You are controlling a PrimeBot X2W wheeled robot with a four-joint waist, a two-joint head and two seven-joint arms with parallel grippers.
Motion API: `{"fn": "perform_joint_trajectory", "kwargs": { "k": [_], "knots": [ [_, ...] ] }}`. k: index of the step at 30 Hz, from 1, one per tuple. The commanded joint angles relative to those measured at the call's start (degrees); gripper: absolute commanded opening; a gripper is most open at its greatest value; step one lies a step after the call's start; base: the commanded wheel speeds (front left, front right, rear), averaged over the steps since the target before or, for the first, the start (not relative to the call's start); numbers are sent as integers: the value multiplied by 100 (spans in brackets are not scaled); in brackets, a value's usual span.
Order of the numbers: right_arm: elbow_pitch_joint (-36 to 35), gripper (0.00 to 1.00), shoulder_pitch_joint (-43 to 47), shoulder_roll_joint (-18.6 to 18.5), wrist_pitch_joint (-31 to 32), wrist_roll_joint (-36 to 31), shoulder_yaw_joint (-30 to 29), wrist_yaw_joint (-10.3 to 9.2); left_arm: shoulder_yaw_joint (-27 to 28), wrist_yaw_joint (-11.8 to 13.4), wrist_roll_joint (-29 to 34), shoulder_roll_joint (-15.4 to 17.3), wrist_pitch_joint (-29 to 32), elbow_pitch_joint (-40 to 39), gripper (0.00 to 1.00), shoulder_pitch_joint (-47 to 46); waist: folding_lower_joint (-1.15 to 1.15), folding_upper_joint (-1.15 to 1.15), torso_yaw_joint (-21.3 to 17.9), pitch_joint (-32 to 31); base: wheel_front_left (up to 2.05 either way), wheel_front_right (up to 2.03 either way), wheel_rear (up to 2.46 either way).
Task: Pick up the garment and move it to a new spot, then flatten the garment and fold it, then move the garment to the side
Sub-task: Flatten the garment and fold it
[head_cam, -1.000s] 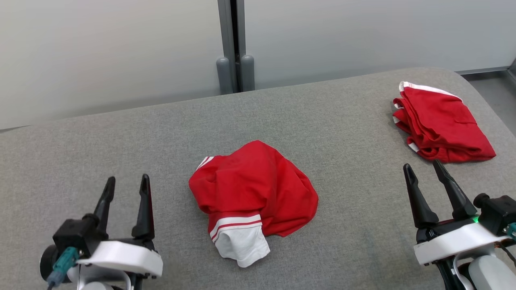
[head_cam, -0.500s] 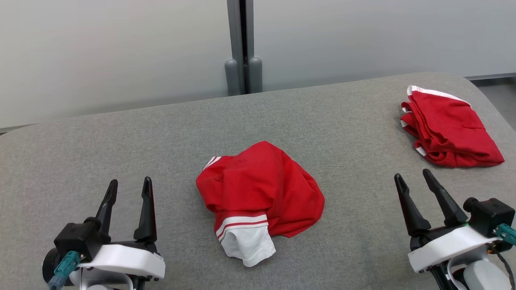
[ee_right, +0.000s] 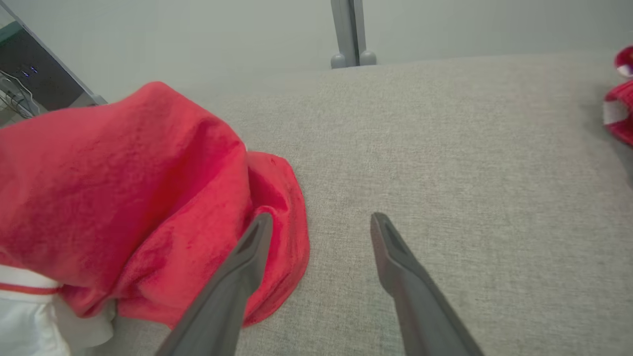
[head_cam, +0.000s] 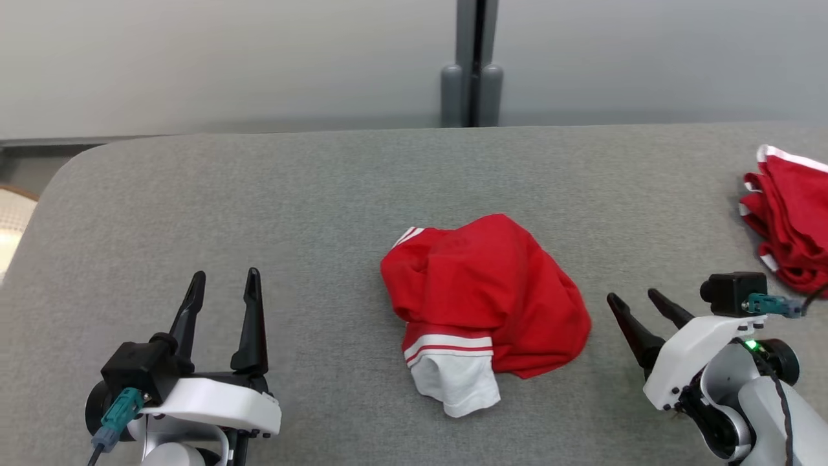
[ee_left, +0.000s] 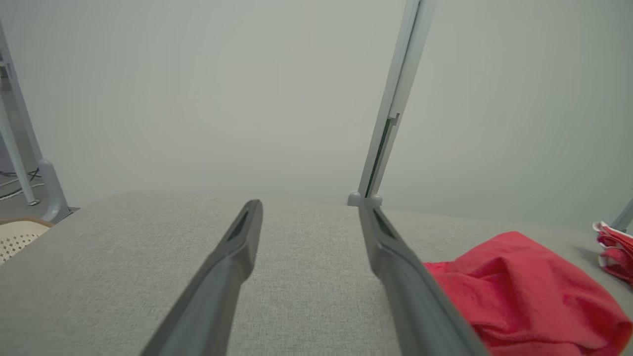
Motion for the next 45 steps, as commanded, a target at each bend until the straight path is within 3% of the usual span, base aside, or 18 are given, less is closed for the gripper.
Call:
{"fn": "perform_joint_trajectory", "kwargs": {
  "k": [1, 10, 11, 12, 13, 22, 31, 38, 45],
  "knots": [
    [172, 100, -87, 54, 219, 96, -46, -1, -7, 12, 29, 0, 3, 22, 100, -66, 0, 0, 364, 126, 0, 0, 0],
    [1194, 99, -227, 355, 1409, 177, -185, -1, -5, 51, 5, -16, -30, 32, 100, -131, 0, 0, 1068, 349, 0, 0, 0],
    [1246, 65, -212, 402, 1475, 163, -182, -1, 5, 58, 2, -8, -37, 38, 100, -122, 0, 0, 1091, 360, 0, 0, 0],
    [1277, 40, -191, 425, 1513, 149, -189, 0, 5, 60, -2, -6, -43, 38, 100, -113, 0, 0, 1101, 365, 0, 0, 0],
    [1278, 0, -182, 442, 1497, 138, -204, 0, 0, 62, -3, -15, -51, 39, 100, -104, 0, 0, 1106, 368, 0, 0, 0],
    [700, 0, -390, 90, 910, -60, -432, -3, 18, 78, -43, 29, -40, 49, 100, -73, 0, 0, 598, 249, 0, 0, 0],
    [-313, 0, -841, -786, 1298, -368, -882, -2, -119, 3, -10, 1, 41, 68, 100, -260, 0, 0, -12, 399, 0, 0, 0],
    [-137, 0, -1649, -1405, 1708, -478, -1188, -3, -342, -51, 110, -123, 100, 78, 100, -648, 0, 0, 276, 1124, 0, 0, 0],
    [800, 0, -2474, -1557, 1597, -599, -1087, -2, -439, -87, 188, -229, 18, 199, 100, -924, 0, 0, 676, 1685, 0, 0, 0]
  ]
}}
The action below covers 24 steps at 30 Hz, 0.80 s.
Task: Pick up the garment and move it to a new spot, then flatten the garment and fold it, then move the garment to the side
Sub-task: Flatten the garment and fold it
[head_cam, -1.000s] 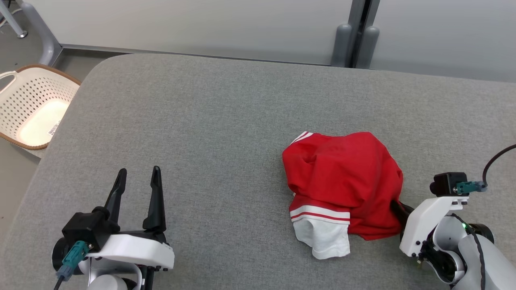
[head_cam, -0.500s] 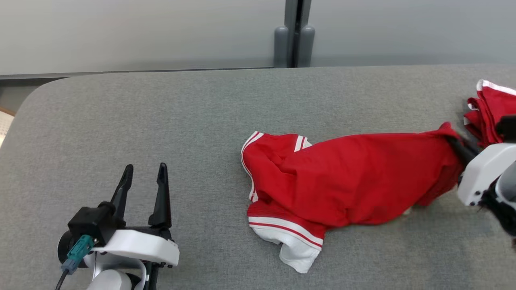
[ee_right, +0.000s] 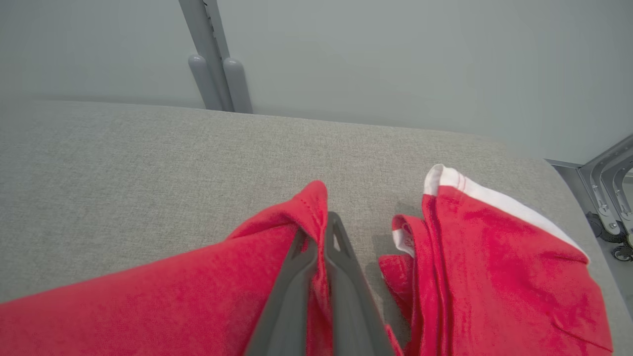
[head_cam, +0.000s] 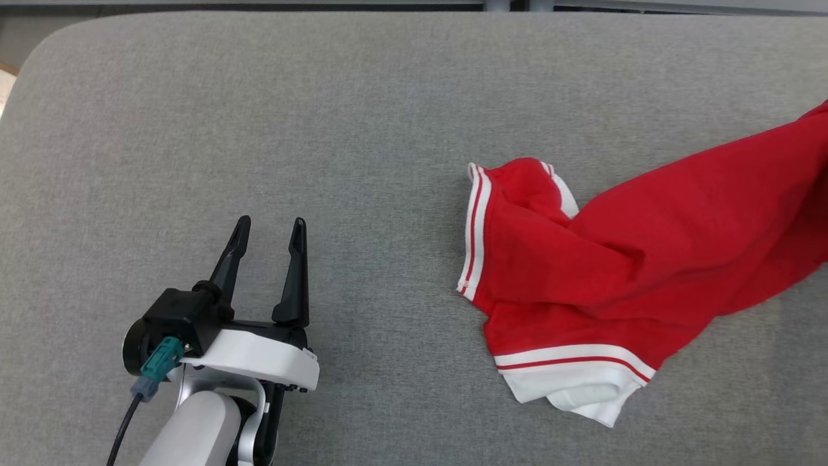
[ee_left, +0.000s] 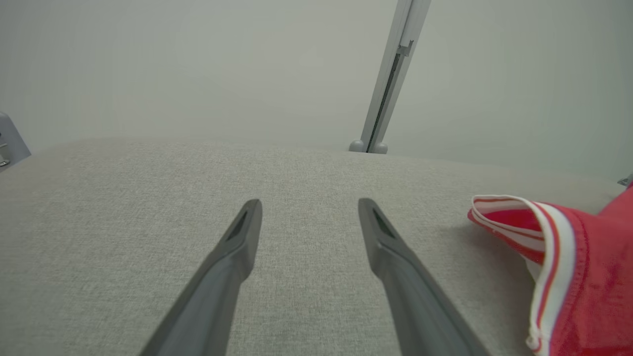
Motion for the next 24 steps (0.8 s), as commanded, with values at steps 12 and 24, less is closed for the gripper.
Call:
{"fn": "perform_joint_trajectory", "kwargs": {
  "k": [12, 24],
  "knots": [
    [855, 100, -353, 513, -2010, -64, 610, -4, 101, -116, -68, 65, -170, 383, 100, 0, 0, 0, -130, -420, 0, 0, 0],
    [-350, 100, 939, 1025, -3443, 85, 618, -3, 238, -41, -210, 321, -77, 306, 100, 381, 0, 0, -993, -1359, 0, 0, 0]
  ]
}}
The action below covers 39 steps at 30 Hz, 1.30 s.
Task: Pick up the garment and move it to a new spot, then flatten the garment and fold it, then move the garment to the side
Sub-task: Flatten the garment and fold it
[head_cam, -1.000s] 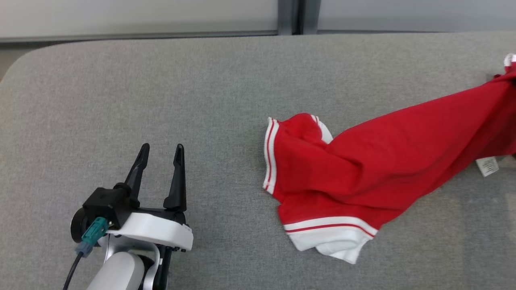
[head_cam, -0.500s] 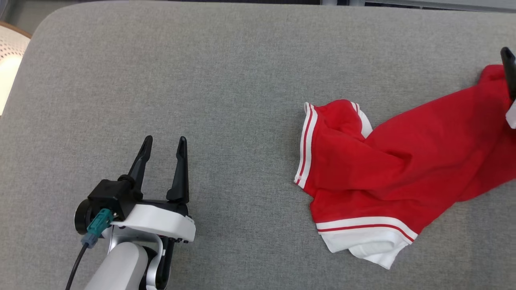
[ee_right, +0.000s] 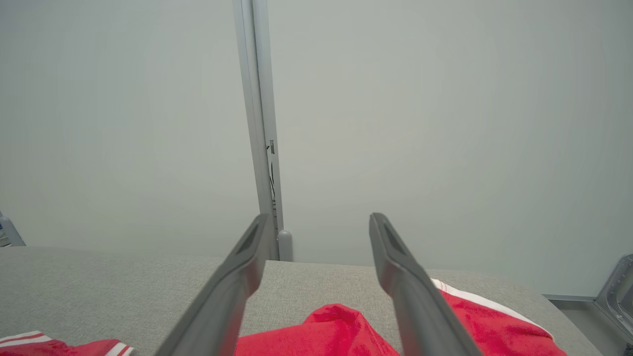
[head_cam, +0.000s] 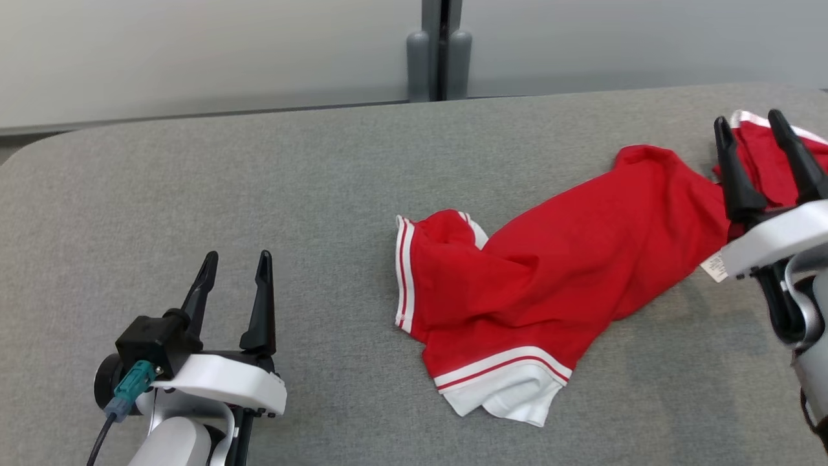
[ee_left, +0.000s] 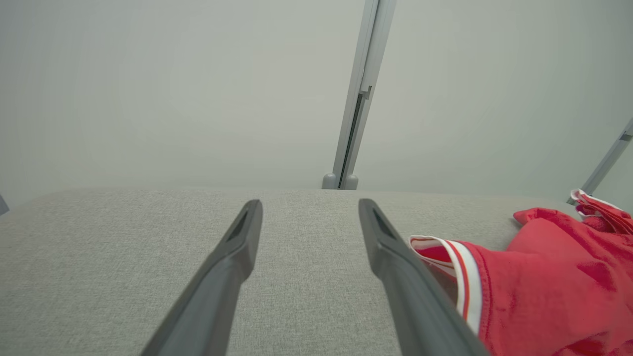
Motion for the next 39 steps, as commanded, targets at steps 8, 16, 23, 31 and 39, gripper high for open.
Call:
{"fn": "perform_joint_trajectory", "kwargs": {
  "k": [8, 16, 23, 31, 39],
  "knots": [
    [-1058, 100, 1736, 493, -331, -168, -824, -3, 4, 70, -126, 11, -12, -59, 100, 374, 0, 0, -510, -536, 0, 0, 0],
    [-1709, 100, 2628, 885, -365, -512, -1356, -3, -11, 115, -179, 30, -6, -134, 100, 556, 0, 0, -626, -526, 0, 0, 0],
    [-2047, 100, 2640, 1022, -248, -684, -1455, -3, -52, 86, -177, 19, 3, -135, 100, 408, 0, 0, -651, -369, 0, 0, 0],
    [-2205, 100, 2555, 1042, -151, -715, -1432, -3, -323, -89, -246, -10, 394, 0, 100, 241, 0, 0, -653, -274, 0, 0, 0],
    [-2218, 100, 2418, 1030, -124, -675, -1406, -3, -870, -416, -615, -160, 1778, 582, 100, -88, 0, 0, -931, -55, 0, 0, 0]
  ]
}}
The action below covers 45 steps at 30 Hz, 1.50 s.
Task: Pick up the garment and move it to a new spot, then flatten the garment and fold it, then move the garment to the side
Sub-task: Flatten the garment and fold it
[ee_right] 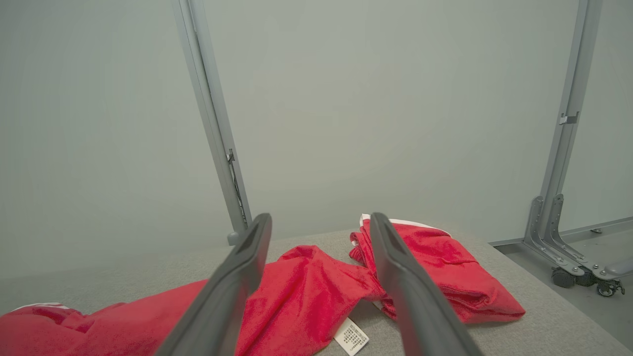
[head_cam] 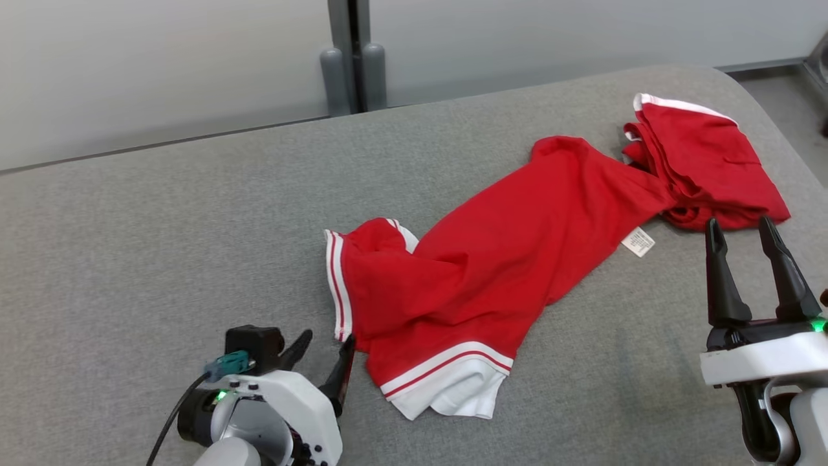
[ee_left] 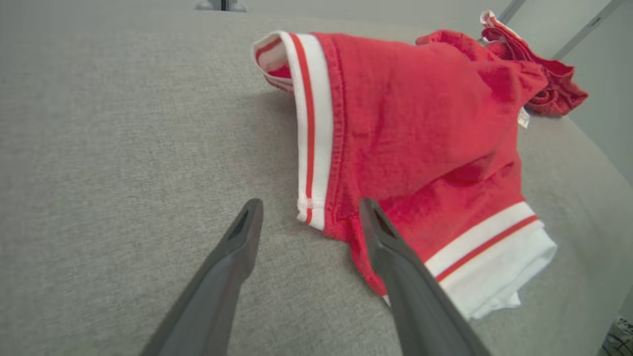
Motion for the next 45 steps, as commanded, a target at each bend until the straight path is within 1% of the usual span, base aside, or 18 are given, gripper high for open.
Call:
{"fn": "perform_joint_trajectory", "kwargs": {
  "k": [1, 6, 9, 10, 11, 14, 17, 23, 26, 28, 29, 30, 33, 35, 38, 39, 40, 45],
  "knots": [
    [-18, 100, -97, 1, 1, 37, 20, -2, -83, -68, -40, 50, 225, 170, 100, -153, 0, 0, -133, 117, 0, 0, 0],
    [74, 100, -183, 26, -49, 90, 63, -2, -138, -202, -137, -30, 500, 681, 100, -490, 0, 0, -336, 306, 0, 0, 0],
    [156, 100, -229, 11, -81, 119, 111, -2, -194, -263, -103, -16, 608, 1011, 100, -696, 0, 0, -424, 379, 0, 0, 0],
    [177, 100, -244, 12, -98, 134, 127, -2, -224, -310, -143, -37, 661, 1106, 71, -733, 0, 0, -447, 390, 0, 0, 0],
    [193, 100, -260, 17, -103, 138, 141, -2, -252, -364, -153, -46, 709, 1184, 0, -758, 0, 0, -467, 397, 0, 0, 0],
    [246, 100, -291, 17, -132, 154, 124, -2, -220, -420, -188, -22, 646, 1193, 0, -818, 0, 0, -497, 401, 0, 0, 0],
    [296, 100, -263, 8, -167, 147, 102, -2, -44, -474, -354, 18, 544, 947, 0, -783, 0, 0, -498, 393, 0, 0, 0],
    [304, 100, -244, 23, -178, 137, 69, -2, 362, -335, -569, 388, 622, 328, 0, -705, 0, 0, -470, 424, 0, 0, 0],
    [286, 100, -315, 3, -184, 150, 102, -2, 642, -195, -672, 759, 864, 86, 0, -823, 0, 0, -465, 540, 0, 0, 0],
    [280, 100, -368, -19, -182, 166, 138, -2, 858, -201, -954, 848, 1108, 24, 0, -968, 0, 0, -473, 649, 0, 0, 0],
    [303, 100, -443, -39, -185, 189, 183, -2, 1019, -194, -1077, 1055, 1350, 111, 0, -1120, 0, 0, -510, 764, 0, 0, 0],
    [317, 100, -495, -47, -190, 206, 208, -2, 1116, -180, -1163, 1117, 1429, 179, 0, -1222, 0, 0, -528, 818, 0, 0, 0],
    [370, 100, -583, -75, -217, 212, 245, -2, 1364, -264, -1533, 1088, 1619, 472, 0, -1486, 0, 0, -567, 911, 0, 0, 0],
    [404, 100, -642, -79, -232, 230, 277, -2, 1473, -278, -1628, 1150, 1681, 750, 0, -1664, 0, 0, -592, 950, 0, 0, 0],
    [471, 100, -704, -88, -235, 247, 309, -2, 1576, -357, -1697, 1128, 1581, 1144, 0, -1935, 0, 0, -621, 974, 0, 0, 0],
    [500, 100, -714, -93, -240, 247, 311, -2, 1560, -423, -1678, 1127, 1541, 1259, 34, -1995, 0, 0, -625, 968, 0, 0, 0],
    [521, 100, -723, -95, -248, 235, 313, -2, 1555, -465, -1652, 1125, 1474, 1372, 100, -2036, 0, 0, -623, 943, 0, 0, 0],
    [603, 100, -633, -94, -267, 186, 282, -2, 1479, -684, -1499, 1099, 1084, 1571, 100, -2070, 0, 0, -509, 710, 0, 0, 0]
  ]
}}
